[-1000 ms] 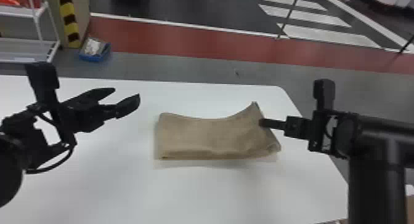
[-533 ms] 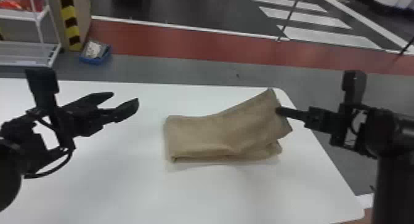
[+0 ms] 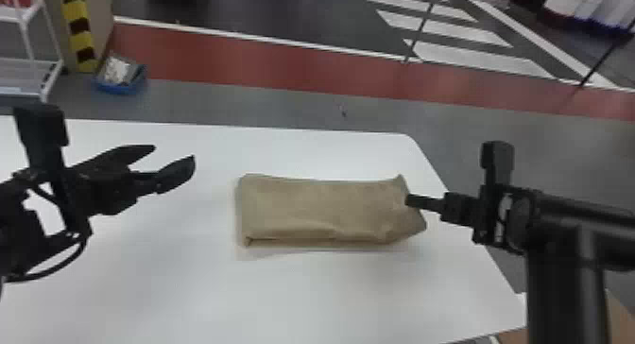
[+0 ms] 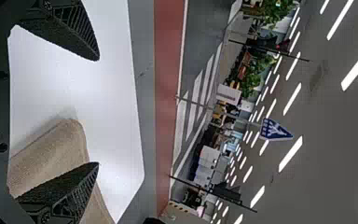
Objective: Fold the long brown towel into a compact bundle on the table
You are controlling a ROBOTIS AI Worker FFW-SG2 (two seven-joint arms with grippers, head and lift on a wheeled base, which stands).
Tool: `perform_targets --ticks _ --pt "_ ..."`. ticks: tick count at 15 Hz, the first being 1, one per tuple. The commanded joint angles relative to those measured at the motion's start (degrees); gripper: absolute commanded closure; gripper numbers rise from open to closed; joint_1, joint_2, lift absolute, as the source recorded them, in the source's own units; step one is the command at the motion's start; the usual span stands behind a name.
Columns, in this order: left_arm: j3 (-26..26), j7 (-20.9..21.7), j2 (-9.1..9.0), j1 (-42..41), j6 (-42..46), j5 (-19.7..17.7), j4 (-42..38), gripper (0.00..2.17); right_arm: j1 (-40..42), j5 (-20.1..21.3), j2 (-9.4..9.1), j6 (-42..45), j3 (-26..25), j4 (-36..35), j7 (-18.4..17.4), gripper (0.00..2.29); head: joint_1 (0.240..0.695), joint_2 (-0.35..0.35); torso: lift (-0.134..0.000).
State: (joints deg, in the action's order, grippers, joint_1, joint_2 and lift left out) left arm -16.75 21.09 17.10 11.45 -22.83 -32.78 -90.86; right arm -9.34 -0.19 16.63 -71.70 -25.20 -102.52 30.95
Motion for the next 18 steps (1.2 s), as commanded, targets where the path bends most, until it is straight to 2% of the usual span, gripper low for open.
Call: perform_targets --ticks 1,7,9,13,15,18 --pt "0.05 0.00 0.13 -0.29 0.01 0.17 -0.02 0.09 0.37 -0.16 0.16 1.25 -1.69 -0.05 0.07 0.06 0.695 -0.350 -0.123" --pt "-2.85 -0.79 -0.84 -0.20 -0.87 -0.09 0.06 0.09 6.35 -2.18 0.42 6.70 -8.55 -1.98 0.07 0.06 0.695 -0.350 -0.123" --pt "-5.58 -2.81 -1.98 -0.20 -3.50 0.00 0.06 0.08 9.60 -4.64 0.42 11.98 -10.83 -2.25 0.07 0.06 0.695 -0.350 -0.123" --pt "-11.64 -7.73 -3.48 -0.37 -5.61 -0.62 -0.02 0.22 14.26 -4.99 -0.46 18.48 -13.29 -1.98 0.07 0.06 0.695 -0.350 -0.123" --pt "-13.49 -9.93 -5.15 -0.37 -7.19 0.26 -0.02 0.26 15.75 -5.08 -1.07 20.41 -13.82 -2.16 0.16 0.06 0.695 -0.350 -0.123" --pt "-15.86 -13.01 -5.85 -0.46 -8.78 2.28 -0.02 0.33 16.37 -5.08 -1.16 22.17 -14.17 -1.98 0.25 0.06 0.695 -0.350 -0.123"
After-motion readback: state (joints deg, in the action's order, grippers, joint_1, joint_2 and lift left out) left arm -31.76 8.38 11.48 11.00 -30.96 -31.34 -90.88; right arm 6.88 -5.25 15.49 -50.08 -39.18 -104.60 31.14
